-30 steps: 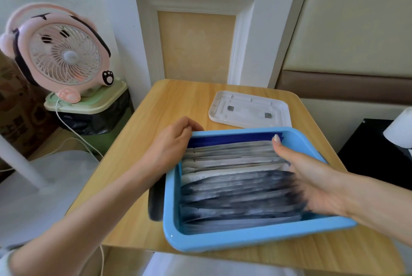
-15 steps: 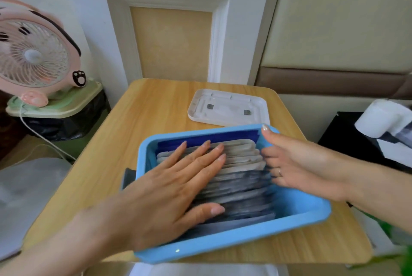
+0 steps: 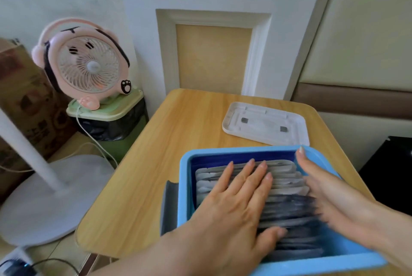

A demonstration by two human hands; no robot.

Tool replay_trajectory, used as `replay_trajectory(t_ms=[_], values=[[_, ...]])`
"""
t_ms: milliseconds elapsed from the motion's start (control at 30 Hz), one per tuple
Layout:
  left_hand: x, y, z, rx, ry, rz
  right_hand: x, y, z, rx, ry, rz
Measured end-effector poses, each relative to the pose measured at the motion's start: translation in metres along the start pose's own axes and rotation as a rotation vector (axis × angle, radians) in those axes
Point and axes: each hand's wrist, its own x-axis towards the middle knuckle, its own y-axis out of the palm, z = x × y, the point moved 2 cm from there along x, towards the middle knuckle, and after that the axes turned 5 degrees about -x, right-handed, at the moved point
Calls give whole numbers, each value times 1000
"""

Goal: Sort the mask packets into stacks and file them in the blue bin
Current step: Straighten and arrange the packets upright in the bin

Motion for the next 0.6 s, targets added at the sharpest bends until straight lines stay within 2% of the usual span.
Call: replay_trajectory(t_ms=[167,267,300,367,467,533,600], values=[[-3,-7,-1,-78,-31,-5,5,-2,-2,-18,-32,-51],[-5,-15,0,-31,-91,21,1,0,0,-73,-49,-26],[-5,-17,-1,-60,-92,84,0,0,0,-98,-47,-9],[-5,-11,-2,-73,-40,108,-2,2,0,-112,-39,9],[-6,-20,-6,-79,-40,145,-2,0,-1,-110,-23,-64],[-9,-22,-1,-145,-82,46,-7,1,2,-112,-12,-85],[-14,-27,16,-282,-183,-244,-13,1,5,-123,28,-53]])
